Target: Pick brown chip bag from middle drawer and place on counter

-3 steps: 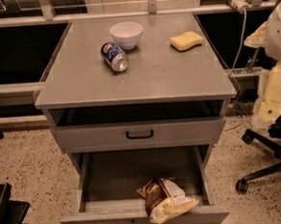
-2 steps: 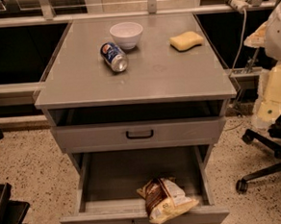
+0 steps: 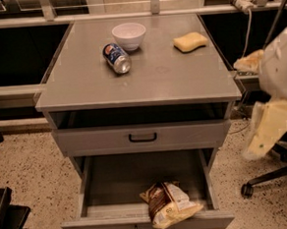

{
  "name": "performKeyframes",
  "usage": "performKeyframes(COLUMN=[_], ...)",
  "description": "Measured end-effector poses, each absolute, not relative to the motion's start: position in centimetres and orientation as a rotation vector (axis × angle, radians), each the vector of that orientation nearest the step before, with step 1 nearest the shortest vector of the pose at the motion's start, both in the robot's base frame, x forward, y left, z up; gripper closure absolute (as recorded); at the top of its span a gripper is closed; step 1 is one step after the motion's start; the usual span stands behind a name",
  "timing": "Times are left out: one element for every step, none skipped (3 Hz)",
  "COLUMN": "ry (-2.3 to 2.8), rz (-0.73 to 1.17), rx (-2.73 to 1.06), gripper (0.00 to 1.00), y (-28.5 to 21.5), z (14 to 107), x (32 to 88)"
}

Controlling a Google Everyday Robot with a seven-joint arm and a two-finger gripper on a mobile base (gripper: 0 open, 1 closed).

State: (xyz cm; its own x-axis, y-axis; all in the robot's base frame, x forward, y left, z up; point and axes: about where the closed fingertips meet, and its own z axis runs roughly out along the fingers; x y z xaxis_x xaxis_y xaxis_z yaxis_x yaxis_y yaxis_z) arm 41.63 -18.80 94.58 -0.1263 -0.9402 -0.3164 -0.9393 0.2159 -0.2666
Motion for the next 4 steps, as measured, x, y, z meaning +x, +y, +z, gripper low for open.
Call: performKeyframes(ry=[1.994,1.946,1.940,1.918], rz=[0.209,0.581,0.735,0.754], rx=[-1.695,-1.589,-1.561,-1.561], gripper=[0.00,0.00,0.00,0.00], y=[-14.1,-7.0,-3.4,-3.0], z=[88.4,78.9,74.2,74.3], x=[39.5,38.5,37.4,37.2])
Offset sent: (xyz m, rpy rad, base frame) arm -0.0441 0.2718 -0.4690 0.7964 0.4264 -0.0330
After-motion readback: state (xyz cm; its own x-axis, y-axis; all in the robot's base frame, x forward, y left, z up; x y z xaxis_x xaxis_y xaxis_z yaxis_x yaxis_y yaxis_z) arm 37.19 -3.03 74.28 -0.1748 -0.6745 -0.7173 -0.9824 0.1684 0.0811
